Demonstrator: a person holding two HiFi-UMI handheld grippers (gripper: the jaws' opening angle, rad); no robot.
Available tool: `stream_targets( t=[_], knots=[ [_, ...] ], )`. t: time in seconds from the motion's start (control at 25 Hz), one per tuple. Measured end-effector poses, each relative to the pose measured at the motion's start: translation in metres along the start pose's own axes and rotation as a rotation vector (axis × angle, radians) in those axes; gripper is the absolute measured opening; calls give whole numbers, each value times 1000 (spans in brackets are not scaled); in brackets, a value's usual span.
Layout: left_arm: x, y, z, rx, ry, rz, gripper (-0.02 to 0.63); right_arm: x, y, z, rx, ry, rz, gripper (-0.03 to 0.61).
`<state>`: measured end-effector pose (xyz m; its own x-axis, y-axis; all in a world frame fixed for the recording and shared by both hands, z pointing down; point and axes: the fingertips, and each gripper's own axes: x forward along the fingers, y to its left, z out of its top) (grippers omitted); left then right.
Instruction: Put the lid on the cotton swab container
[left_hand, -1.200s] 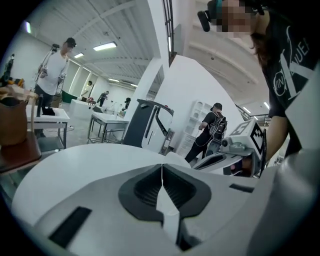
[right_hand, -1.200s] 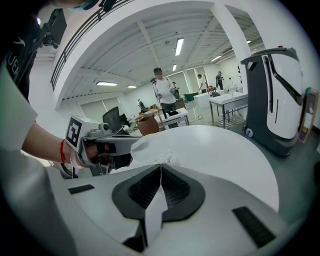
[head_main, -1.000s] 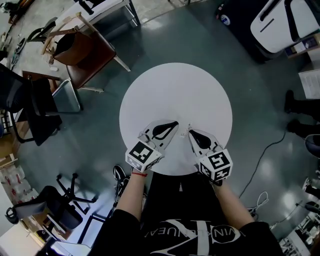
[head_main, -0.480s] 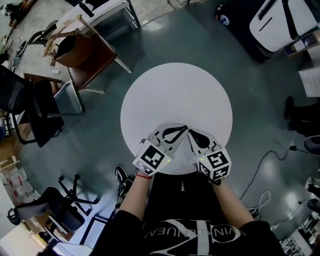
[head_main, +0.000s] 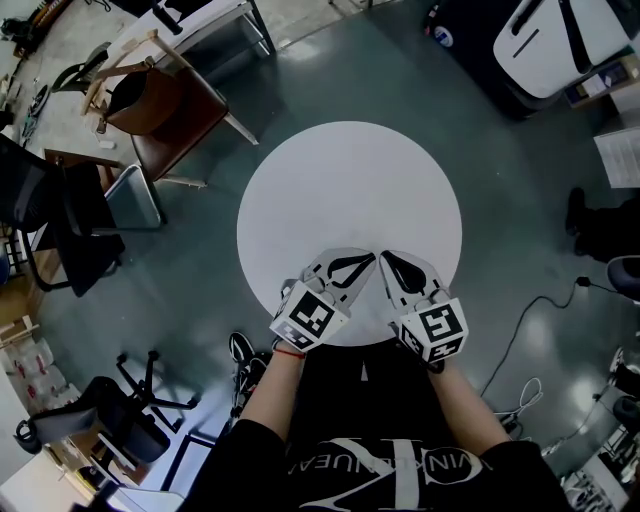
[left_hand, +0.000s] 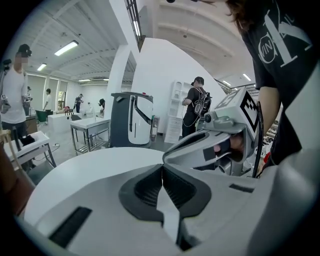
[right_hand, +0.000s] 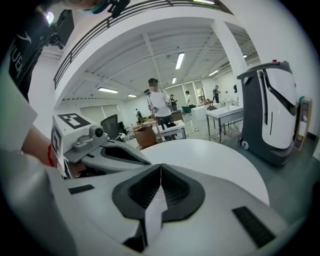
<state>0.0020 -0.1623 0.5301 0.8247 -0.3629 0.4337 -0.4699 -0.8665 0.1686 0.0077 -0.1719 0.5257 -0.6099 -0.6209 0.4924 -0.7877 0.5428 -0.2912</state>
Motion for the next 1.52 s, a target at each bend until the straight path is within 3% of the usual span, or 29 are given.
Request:
stream_targets(
  t=[0.32,0.44,0.64,0.84,1.04,1.52],
  knots=[
    [-2,-1,2,-23,-8,0,8,17,0,12,-159,32,85,3],
    [-2,-1,0,-32,-10,3,8,23,-1,7,-176,61,113,2],
    [-12,-1,-3,-25,1,30,8,22,0,3,-198,80,113,2],
    [-18,-5,-8,-79,-5,63,8,22,3,1,-291,104,101,3],
    [-18,-1,-10,-134,-36,130,8,22,5,0,-307,101,102,2],
    [-19,0,-12,-112,-42,167,8,25,6,-1,-312,73,95,2]
  ],
)
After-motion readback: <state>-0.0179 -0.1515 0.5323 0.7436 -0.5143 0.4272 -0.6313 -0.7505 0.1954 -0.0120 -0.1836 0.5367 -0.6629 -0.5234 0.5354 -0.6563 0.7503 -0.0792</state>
